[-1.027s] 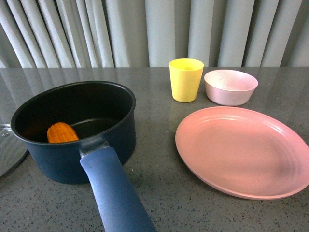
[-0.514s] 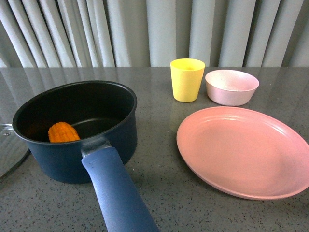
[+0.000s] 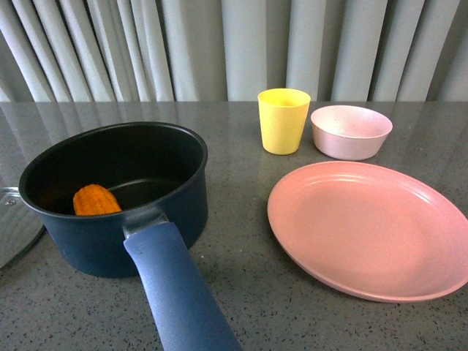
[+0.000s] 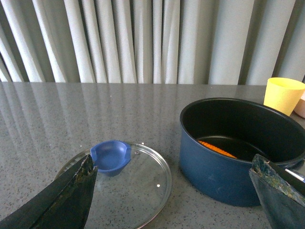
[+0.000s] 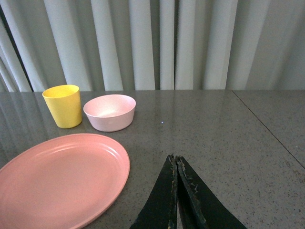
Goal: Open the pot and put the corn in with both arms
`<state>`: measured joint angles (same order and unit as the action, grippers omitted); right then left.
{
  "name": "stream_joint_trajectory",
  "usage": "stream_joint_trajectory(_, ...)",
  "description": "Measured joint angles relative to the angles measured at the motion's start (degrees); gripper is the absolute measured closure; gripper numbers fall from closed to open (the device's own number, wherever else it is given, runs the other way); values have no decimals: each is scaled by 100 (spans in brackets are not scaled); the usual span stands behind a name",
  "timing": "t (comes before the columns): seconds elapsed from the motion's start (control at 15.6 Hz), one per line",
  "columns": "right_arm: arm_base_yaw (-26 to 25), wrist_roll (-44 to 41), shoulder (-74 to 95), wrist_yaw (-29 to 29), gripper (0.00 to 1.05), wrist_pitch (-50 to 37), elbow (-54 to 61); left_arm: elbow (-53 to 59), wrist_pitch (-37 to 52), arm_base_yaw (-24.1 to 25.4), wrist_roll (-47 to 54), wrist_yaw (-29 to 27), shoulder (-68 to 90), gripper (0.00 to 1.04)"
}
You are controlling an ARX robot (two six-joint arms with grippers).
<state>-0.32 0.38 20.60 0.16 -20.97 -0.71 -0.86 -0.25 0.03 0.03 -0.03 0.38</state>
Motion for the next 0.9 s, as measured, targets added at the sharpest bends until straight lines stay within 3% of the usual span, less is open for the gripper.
stream_joint_trajectory(0.51,0,0,-1069,0,103,1104,0,0,2,0,0,0,0,7)
stream_joint_trajectory(0.58,0,0,-1685,-22,103,2037,-2,0,2,0,0,0,0,7)
stream_joint_trajectory(0.9,0,0,-2035,-20,103,2129,-2,0,2,0,0,0,0,7)
